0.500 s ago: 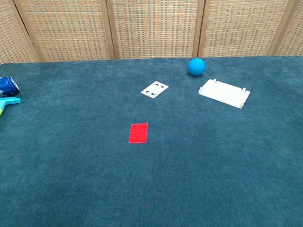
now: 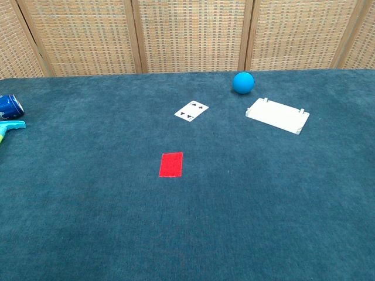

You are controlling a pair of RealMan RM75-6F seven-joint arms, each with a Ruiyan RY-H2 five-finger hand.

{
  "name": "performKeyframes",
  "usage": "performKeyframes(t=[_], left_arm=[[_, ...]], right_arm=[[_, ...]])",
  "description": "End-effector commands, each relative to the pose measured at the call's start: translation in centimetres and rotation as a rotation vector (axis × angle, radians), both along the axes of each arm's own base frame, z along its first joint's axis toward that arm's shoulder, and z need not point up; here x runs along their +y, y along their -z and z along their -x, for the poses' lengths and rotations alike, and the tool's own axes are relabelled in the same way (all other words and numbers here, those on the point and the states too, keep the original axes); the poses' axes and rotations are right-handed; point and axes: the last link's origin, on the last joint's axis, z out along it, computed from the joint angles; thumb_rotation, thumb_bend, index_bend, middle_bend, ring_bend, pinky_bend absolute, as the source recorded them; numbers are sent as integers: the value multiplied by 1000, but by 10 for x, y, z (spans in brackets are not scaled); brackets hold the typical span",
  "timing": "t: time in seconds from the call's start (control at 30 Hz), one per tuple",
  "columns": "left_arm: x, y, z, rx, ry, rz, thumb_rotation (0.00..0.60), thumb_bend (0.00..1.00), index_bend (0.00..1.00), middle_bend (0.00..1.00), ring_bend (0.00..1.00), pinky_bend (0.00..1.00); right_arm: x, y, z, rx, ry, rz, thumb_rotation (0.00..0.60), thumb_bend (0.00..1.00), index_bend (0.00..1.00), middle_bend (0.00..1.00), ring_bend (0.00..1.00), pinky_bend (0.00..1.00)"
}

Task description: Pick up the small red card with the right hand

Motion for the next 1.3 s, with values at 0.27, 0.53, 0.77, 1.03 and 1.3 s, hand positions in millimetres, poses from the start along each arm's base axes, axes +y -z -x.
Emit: performKeyframes(t=[0.27, 0.53, 0.77, 1.03, 1.3], left_arm=[[2, 1, 2, 2, -9, 4, 600, 38, 0, 0, 0, 0], [1, 1, 1, 5, -6, 2, 600, 38, 0, 0, 0, 0], [3, 2, 3, 12, -23, 3, 600, 44, 0, 0, 0, 0], [6, 4, 6, 23, -40, 2, 600, 45, 0, 0, 0, 0], [9, 12, 9, 30, -57, 35, 600, 45, 0, 0, 0, 0]], right_arm=[[-2, 4, 1, 3, 7, -19, 600, 77, 0, 0, 0, 0], [-6, 5, 2, -7, 0, -33, 600, 77, 0, 0, 0, 0], [-31, 15, -3, -12, -46, -88, 600, 77, 0, 0, 0, 0], [-81, 36, -38, -27, -138, -172, 600, 76, 0, 0, 0, 0], [-118, 74, -102, -171, -208, -283, 600, 105, 0, 0, 0, 0]])
